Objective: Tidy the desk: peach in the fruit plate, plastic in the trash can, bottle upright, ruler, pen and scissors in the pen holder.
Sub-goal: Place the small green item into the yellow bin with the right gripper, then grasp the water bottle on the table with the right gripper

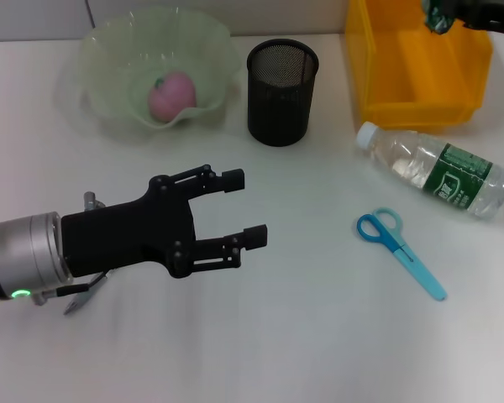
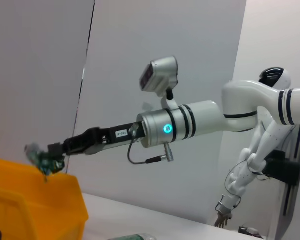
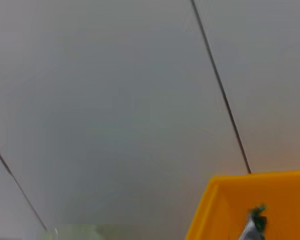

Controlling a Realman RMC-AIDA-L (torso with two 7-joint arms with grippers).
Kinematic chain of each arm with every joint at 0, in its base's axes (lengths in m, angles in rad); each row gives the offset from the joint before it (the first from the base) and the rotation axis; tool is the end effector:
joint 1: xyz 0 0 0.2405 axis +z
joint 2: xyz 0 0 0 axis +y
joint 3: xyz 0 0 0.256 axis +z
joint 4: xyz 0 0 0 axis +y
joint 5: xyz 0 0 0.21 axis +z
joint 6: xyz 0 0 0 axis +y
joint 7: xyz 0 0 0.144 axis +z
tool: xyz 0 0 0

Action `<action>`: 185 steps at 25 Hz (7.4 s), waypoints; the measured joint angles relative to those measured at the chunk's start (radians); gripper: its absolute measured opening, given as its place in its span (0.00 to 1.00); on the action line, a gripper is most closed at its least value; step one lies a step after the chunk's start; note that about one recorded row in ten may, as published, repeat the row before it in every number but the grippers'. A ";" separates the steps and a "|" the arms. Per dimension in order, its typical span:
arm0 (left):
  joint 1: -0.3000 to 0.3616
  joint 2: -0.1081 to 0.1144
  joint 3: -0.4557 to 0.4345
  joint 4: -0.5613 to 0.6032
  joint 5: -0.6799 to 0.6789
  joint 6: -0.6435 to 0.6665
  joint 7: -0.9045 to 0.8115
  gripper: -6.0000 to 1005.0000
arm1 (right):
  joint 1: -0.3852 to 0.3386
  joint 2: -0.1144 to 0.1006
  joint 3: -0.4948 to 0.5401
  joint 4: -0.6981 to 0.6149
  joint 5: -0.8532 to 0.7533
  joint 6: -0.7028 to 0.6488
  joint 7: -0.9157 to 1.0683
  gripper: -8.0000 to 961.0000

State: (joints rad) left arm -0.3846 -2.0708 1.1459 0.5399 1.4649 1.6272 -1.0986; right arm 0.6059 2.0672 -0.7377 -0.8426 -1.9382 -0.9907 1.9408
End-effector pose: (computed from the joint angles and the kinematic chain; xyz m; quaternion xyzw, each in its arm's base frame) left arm -0.2442 0.2772 -0.0336 -0.9191 -0.1280 -0.3640 0.0795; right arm 0.2529 0.4293 0.0667 -0.8017 0.4004 0.2597 0.3599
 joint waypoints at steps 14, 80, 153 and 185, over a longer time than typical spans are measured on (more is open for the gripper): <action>-0.012 0.000 0.000 -0.008 0.000 -0.003 -0.003 0.81 | 0.008 0.011 -0.107 -0.018 -0.064 0.115 -0.001 0.31; -0.016 0.000 0.008 -0.047 -0.028 -0.003 0.001 0.81 | 0.209 -0.102 -0.045 -0.563 -0.712 -0.993 0.478 0.78; -0.005 -0.001 0.009 -0.073 -0.027 0.000 0.009 0.81 | 0.224 0.010 -0.432 -0.090 -0.973 -0.384 0.366 0.80; -0.011 -0.001 0.005 -0.074 -0.034 -0.003 0.010 0.81 | 0.014 0.011 -0.421 -0.374 -0.710 -0.397 0.293 0.78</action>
State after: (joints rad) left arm -0.3954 -2.0723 1.1504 0.4664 1.4310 1.6244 -1.0891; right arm 0.6201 2.0778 -1.1592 -1.2167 -2.6481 -1.3881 2.2341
